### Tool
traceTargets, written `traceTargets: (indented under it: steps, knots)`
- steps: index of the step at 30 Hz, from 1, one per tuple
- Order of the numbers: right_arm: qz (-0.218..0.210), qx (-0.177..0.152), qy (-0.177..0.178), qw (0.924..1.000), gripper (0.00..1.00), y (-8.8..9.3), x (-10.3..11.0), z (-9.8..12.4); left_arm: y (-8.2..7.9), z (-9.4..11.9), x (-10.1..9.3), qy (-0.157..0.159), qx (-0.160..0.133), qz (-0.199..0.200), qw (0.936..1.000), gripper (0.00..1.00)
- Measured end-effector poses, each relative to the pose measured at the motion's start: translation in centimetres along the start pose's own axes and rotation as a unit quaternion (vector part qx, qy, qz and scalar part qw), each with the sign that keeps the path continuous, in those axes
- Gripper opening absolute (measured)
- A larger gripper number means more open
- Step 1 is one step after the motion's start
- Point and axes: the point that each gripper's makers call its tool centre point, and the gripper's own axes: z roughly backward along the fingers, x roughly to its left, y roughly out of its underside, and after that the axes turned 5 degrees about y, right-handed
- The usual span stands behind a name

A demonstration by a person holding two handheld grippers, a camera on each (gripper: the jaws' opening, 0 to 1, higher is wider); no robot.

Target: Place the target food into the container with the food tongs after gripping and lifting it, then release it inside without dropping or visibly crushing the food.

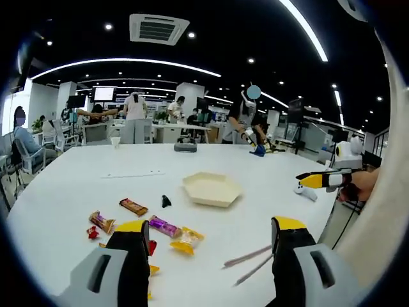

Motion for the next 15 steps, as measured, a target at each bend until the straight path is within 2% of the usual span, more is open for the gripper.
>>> traceTargets:
  steps: [1, 2, 4, 8, 15]
  knots:
    - [0.000, 0.001, 0.000, 1.0000, 0.79, 0.0, 0.0, 0.0, 0.1, -0.1, -0.1, 0.002, 0.002, -0.003, 1.0000, 0.78]
    - [0.003, 0.007, -0.002, 1.0000, 0.78, 0.2, 0.1, -0.1, 0.9, -0.5, -0.7, 0.022, 0.021, -0.013, 0.9995, 0.77]
    - [0.004, 0.011, -0.003, 0.9999, 0.77, 0.3, 0.2, -0.2, 1.4, -0.7, -1.0, 0.029, 0.031, -0.023, 0.9988, 0.76]
    - [0.009, 0.022, -0.006, 0.9997, 0.74, 0.7, 0.3, -0.4, 3.3, -1.3, -2.3, 0.064, 0.068, -0.040, 0.9948, 0.74]
    - [0.014, 0.032, -0.008, 0.9993, 0.70, 1.2, 0.5, -0.5, 5.0, -1.9, -2.9, 0.086, 0.101, -0.065, 0.9891, 0.67]
